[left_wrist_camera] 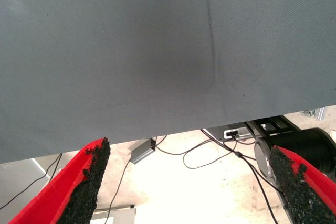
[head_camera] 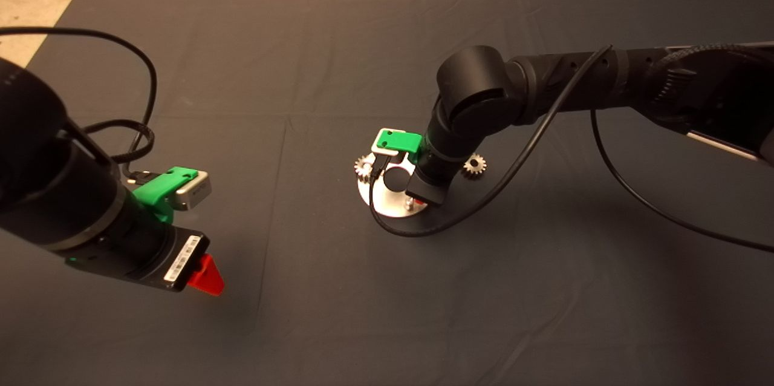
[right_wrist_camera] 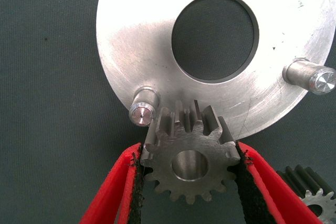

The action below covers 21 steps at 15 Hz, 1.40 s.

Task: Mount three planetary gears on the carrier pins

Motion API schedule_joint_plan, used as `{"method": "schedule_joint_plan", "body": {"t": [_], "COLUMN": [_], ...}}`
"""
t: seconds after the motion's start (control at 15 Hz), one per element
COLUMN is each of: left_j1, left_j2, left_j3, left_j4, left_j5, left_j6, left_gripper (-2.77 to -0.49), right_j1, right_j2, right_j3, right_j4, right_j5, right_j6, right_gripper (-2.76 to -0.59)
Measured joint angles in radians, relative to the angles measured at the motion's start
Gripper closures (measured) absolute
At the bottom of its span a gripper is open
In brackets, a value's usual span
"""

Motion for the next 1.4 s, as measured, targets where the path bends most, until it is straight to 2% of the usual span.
{"method": "schedule_joint_plan", "body": {"t": [0.47, 0.6, 0.93, 1.4], "left_j1": [0.000, 0.000, 0.000, 0.000], "left_j2": [0.000, 0.000, 0.000, 0.000], "left_j3": [0.000, 0.000, 0.000, 0.000], "left_j4": [0.000, 0.000, 0.000, 0.000], "left_j5": [0.000, 0.000, 0.000, 0.000], "left_j6": [0.000, 0.000, 0.000, 0.000], "left_gripper": [-2.17, -2.17, -2.17, -2.17], "right_j1": [0.000, 0.000, -0.005, -0.005], "right_j2": [0.003, 0.009, 0.024, 0.028], "right_j3": [-0.003, -0.003, -0.003, -0.003], "right_j4": [0.000, 0.000, 0.006, 0.007], "right_j5": [-0.001, -0.008, 0.002, 0.000], "right_j6": [0.000, 0.000, 0.000, 0.000], "right_gripper": [-1.07, -1.07, -1.07, -1.07]}}
